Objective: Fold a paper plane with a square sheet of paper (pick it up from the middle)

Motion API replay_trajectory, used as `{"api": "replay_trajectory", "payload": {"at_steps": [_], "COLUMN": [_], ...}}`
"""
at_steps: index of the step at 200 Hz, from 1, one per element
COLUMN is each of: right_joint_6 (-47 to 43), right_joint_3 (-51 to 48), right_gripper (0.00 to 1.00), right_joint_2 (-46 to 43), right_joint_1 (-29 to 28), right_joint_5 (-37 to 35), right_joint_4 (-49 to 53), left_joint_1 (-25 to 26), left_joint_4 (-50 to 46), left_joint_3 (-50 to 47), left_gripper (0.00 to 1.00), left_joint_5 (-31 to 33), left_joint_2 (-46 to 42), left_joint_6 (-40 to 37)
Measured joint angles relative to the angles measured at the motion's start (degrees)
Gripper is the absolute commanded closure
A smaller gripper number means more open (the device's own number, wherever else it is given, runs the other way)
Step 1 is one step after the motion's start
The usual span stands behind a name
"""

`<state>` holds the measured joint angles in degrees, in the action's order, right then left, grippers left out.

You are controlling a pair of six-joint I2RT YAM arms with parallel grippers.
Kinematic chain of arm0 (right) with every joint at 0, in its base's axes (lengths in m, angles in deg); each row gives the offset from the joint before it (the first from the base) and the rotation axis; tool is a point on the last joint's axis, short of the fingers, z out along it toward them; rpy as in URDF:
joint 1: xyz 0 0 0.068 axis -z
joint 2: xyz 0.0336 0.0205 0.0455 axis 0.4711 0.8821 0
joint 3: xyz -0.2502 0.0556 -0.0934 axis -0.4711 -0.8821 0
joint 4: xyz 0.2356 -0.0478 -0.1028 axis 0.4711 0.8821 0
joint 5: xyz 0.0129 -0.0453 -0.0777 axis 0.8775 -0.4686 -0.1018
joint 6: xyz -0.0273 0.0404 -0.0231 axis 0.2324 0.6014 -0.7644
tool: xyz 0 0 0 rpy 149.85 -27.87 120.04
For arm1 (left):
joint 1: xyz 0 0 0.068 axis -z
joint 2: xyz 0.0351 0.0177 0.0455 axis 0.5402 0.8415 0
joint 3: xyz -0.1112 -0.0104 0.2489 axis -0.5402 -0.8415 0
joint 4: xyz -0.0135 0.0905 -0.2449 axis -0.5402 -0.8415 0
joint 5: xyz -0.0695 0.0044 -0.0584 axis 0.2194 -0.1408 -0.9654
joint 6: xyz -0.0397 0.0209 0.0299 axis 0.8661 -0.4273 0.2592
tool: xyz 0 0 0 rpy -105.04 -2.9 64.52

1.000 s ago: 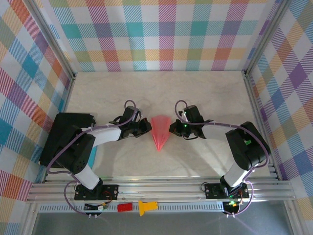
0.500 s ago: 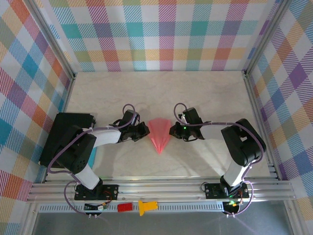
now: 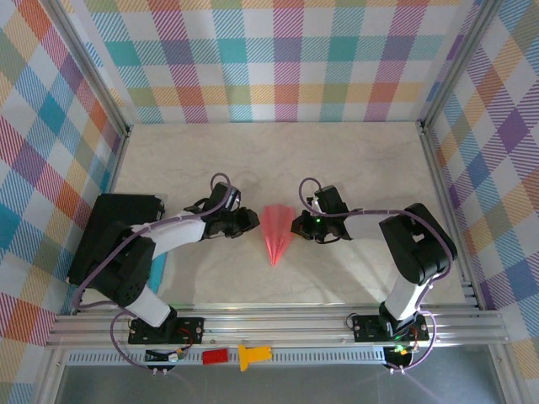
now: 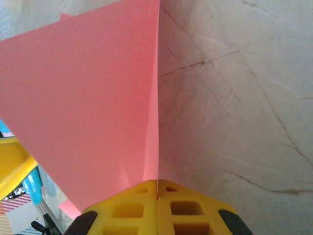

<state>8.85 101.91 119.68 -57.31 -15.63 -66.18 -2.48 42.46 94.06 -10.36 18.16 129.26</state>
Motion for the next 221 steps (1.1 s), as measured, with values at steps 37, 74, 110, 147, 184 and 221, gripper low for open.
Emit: {"api": "replay_trajectory", "payload": {"at_steps": [37,74,110,147,184,221], "right_joint_6": [0.1,0.5,0.9,0.9,0.9,0.9], "right_joint_3": [0.0,0.0,0.0,0.0,0.0,0.1], "right_gripper": [0.94,0.94,0.94,0.94,0.94,0.94], "right_joint_2": [0.0,0.0,0.0,0.0,0.0,0.6], "right_joint_1": [0.0,0.0,0.0,0.0,0.0,0.0], "right_joint_5": [0.2,0.2,0.4,0.5,0.6,0.6], "right_joint_4": [0.0,0.0,0.0,0.0,0.0,0.0], "left_joint_1": [3.0,6.5,7.3,7.3,7.3,7.3], "left_joint_4": [0.7,0.9,0.3,0.2,0.2,-1.1], "left_joint_3": [0.1,-0.2,-0.2,0.0,0.6,2.0], "left_gripper": [0.7,0.73,0.7,0.68,0.66,0.64], "left_joint_5": [-1.4,-2.0,-1.1,0.0,0.5,1.3], "left_joint_2": [-3.8,-1.7,1.4,2.1,2.7,3.2], "left_joint_6": [1.2,1.7,1.4,0.3,-0.6,-2.5]}}
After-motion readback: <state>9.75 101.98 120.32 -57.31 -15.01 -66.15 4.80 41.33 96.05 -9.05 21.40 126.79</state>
